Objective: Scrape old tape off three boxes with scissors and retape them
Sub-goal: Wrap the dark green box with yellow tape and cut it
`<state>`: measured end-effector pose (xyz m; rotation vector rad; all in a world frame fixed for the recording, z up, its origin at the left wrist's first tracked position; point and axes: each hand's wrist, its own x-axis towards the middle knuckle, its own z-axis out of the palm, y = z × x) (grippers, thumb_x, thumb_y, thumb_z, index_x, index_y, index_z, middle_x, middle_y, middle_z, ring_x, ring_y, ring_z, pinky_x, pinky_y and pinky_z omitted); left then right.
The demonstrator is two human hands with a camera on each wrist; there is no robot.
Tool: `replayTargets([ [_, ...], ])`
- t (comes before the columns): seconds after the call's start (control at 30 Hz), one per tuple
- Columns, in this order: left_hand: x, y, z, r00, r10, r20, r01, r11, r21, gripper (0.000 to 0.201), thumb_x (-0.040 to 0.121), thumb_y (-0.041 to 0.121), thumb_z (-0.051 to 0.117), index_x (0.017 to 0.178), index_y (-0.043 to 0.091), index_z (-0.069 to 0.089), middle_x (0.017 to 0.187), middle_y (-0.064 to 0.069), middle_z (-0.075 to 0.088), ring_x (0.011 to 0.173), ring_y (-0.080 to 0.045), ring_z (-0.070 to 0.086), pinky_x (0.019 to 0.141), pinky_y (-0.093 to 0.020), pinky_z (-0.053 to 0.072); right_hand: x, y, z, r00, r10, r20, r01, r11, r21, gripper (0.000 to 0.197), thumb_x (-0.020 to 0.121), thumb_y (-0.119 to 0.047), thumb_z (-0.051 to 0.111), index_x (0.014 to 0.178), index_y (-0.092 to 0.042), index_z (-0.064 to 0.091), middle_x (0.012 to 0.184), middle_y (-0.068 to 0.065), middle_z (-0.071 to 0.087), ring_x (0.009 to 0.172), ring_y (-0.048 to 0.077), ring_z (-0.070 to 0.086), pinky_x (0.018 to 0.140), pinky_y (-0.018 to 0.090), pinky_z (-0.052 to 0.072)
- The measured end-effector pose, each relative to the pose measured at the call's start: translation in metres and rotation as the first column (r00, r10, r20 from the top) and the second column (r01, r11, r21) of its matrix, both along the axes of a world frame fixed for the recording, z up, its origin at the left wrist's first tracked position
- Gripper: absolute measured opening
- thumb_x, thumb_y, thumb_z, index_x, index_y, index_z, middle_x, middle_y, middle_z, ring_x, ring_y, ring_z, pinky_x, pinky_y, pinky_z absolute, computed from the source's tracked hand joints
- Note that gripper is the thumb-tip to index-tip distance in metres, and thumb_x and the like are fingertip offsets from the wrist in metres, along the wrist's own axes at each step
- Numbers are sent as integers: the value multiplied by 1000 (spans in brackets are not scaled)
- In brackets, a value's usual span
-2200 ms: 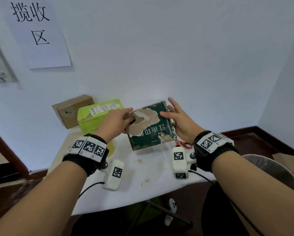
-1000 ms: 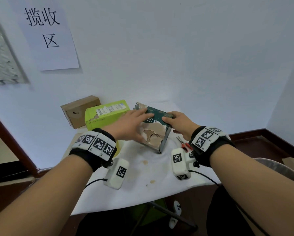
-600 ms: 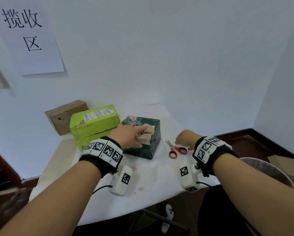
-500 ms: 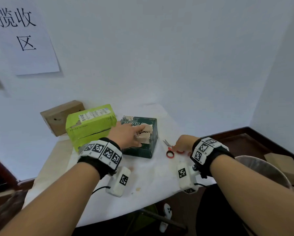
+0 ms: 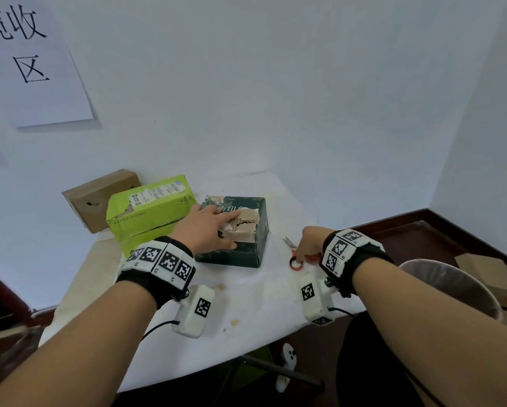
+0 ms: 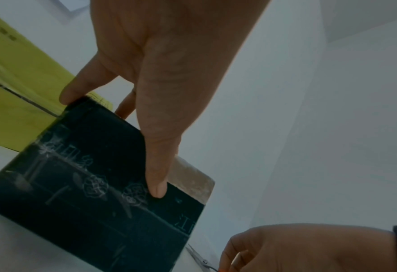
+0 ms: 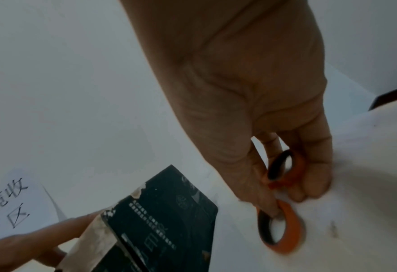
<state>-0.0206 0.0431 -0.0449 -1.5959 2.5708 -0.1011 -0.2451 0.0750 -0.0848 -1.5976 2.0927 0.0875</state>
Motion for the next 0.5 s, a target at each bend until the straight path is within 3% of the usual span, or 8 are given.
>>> replayTargets([
  [0.03, 0, 0, 0, 1000, 6, -2, -6, 1000, 6, 76, 86, 61, 54, 149, 47, 13, 148, 1, 34, 127, -28, 30, 104, -36, 31, -1, 0, -2, 998, -31, 53, 32, 999, -14, 19, 87, -18, 64, 75, -9, 52, 92, 8, 59, 75, 20, 57, 57, 23, 43],
  [0.1, 0, 1, 0, 1000, 18, -4, -18, 1000, 12, 75, 87, 61, 54, 149, 48, 13, 147, 0, 35, 127, -29, 30, 104, -37, 31, -3, 1, -2, 995, -70, 73, 77, 992, -96, 20, 87, -19, 63, 79, -6, 52, 89, 7, 55, 81, 22, 54, 52, 22, 39],
  [0.2, 1, 4, -2, 1000, 21, -13, -21, 1000, -6, 73, 87, 62, 51, 148, 48, 15, 142, -2, 39, 124, -30, 31, 106, -38, 34, -8, -6, -5, 941, -162, 299, 247, 930, -273, 15, 87, -17, 61, 79, -6, 54, 77, 6, 54, 78, 22, 52, 60, 26, 44],
  [0.27, 3, 5, -4, 1000, 18, -10, -18, 1000, -15, 71, 86, 65, 49, 147, 50, 15, 139, 0, 39, 121, -30, 32, 105, -38, 35, -13, -12, -6, 783, -202, 588, 435, 854, -286, 13, 86, -11, 62, 79, -3, 55, 77, 13, 60, 74, 25, 59, 73, 35, 53],
  [0.3, 5, 6, -4, 1000, 17, -11, -17, 1000, -9, 71, 86, 67, 49, 147, 51, 16, 138, 1, 39, 121, -29, 32, 104, -39, 35, -14, -13, -4, 654, -215, 725, 531, 813, -238, 9, 86, -7, 61, 87, 0, 56, 85, 17, 62, 75, 27, 63, 77, 37, 56],
  [0.4, 7, 5, 3, 999, 32, -8, -32, 999, 20, 70, 81, 74, 46, 143, 55, 22, 139, 6, 36, 127, -25, 30, 102, -47, 35, -10, -13, 3, 186, -155, 970, 662, 749, -7, 33, 89, 5, 55, 121, 1, 46, 108, 24, 56, 71, 27, 68, 55, 30, 59],
  [0.43, 6, 3, 6, 1000, 19, -15, -19, 999, 37, 71, 80, 76, 45, 143, 54, 23, 143, 7, 34, 132, -24, 28, 104, -48, 32, -9, -12, 6, 149, -131, 980, 672, 740, -3, 37, 90, 5, 53, 125, 1, 44, 112, 23, 55, 67, 22, 67, 49, 24, 56],
  [0.5, 3, -3, 7, 998, -20, -61, 26, 995, 101, 82, 73, 81, 43, 146, 52, 19, 153, 10, 24, 141, -22, 19, 109, -53, 26, -5, -12, 9, 203, -79, 976, 672, 736, -80, 32, 90, 2, 56, 121, 4, 48, 104, 17, 60, 59, 11, 61, 46, 16, 49],
])
